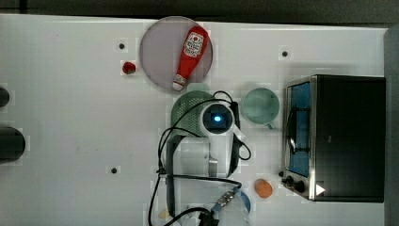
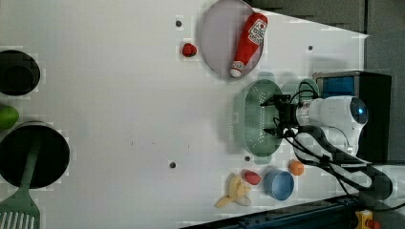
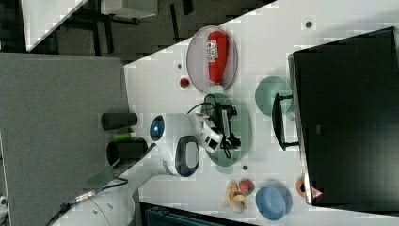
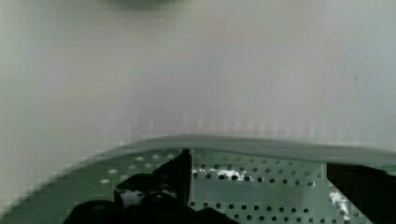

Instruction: Drag strainer left to right.

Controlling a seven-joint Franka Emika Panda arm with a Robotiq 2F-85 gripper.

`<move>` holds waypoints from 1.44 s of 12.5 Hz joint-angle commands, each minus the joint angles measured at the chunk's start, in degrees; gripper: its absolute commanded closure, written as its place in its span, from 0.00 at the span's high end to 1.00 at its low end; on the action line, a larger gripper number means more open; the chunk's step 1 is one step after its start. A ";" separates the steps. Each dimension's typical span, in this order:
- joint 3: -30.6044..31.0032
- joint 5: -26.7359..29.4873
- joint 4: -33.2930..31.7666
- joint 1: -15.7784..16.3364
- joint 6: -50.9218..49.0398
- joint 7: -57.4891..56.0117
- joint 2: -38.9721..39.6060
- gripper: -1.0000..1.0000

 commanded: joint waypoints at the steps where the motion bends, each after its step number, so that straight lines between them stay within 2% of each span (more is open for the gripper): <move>1: -2.65 0.56 -0.51 -0.75 0.09 -9.71 -2.25 1.00; 4: -3.06 0.56 -0.12 -0.72 0.08 -10.69 -2.74 1.00; 7: 0.03 0.56 0.00 -0.57 -3.21 -10.71 -6.76 1.00; 9: 2.51 0.56 0.13 -0.49 -9.24 -11.98 -12.25 1.00; 13: 7.08 0.56 0.06 -0.37 -17.46 -25.18 -25.93 1.00; 16: 7.65 0.56 0.08 -0.42 -24.27 -34.99 -36.13 1.00; 18: 7.52 0.56 0.60 -0.44 -31.60 -36.52 -42.81 1.00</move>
